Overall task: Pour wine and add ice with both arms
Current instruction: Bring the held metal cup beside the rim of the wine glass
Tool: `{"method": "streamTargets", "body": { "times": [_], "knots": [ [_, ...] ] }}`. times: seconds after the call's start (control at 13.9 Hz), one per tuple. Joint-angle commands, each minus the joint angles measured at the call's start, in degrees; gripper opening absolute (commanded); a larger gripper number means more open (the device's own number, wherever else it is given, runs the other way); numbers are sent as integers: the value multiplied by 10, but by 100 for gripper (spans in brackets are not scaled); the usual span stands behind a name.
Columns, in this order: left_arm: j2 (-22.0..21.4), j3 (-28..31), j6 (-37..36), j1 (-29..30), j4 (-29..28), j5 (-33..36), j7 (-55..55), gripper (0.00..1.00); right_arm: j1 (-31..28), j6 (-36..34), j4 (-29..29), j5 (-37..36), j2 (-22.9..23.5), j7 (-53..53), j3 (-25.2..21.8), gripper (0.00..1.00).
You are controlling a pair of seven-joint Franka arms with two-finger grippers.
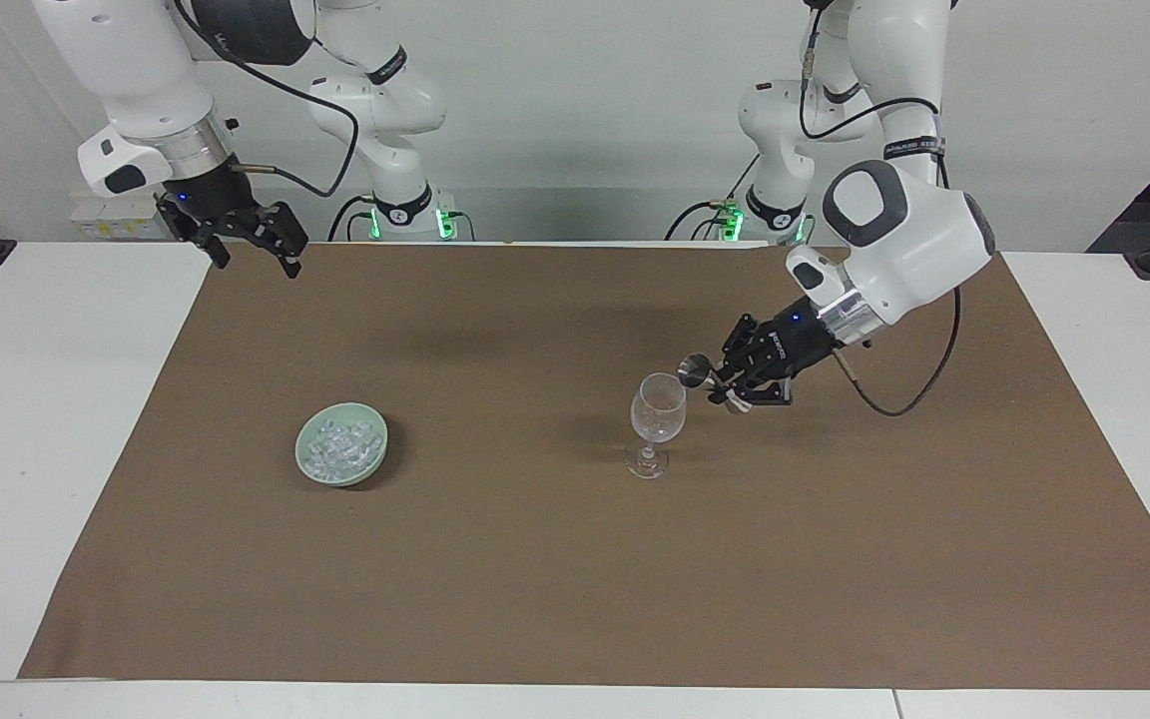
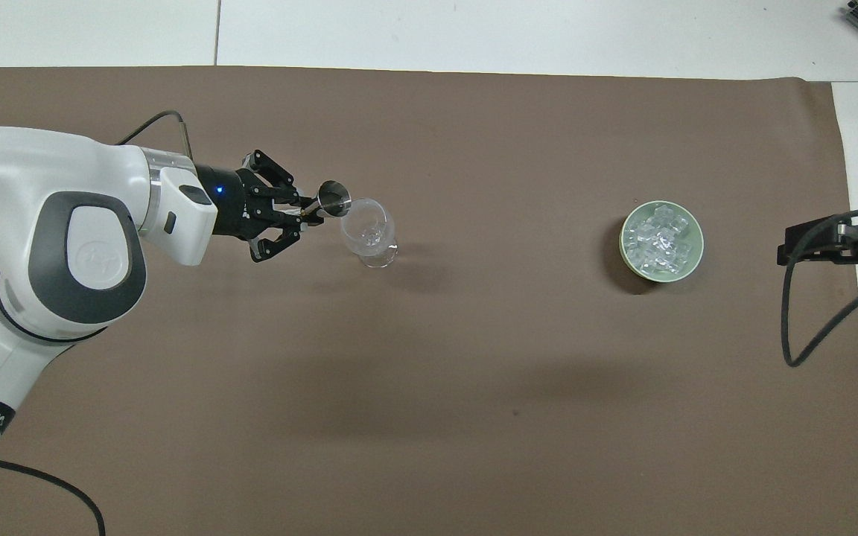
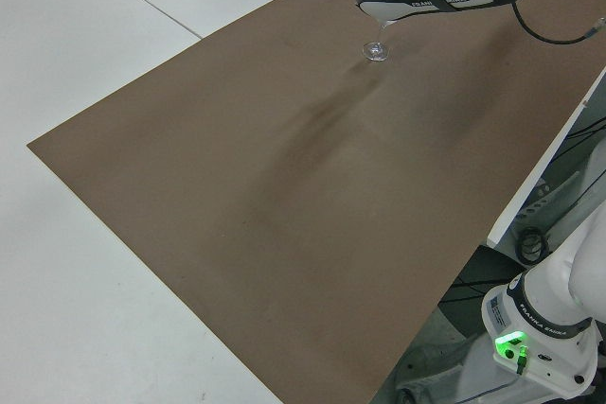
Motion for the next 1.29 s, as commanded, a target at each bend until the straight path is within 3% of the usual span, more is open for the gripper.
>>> {"method": "streamTargets", "body": {
  "times": [0.0, 1.22],
  "knots": [
    [-10, 10, 9, -21, 1, 28, -35, 5, -10, 5, -20, 12, -17, -14, 9, 100],
    [-10, 9, 7, -45, 24, 147, -136, 5, -10, 8, -17, 12, -15, -15, 8, 100]
  ]
}}
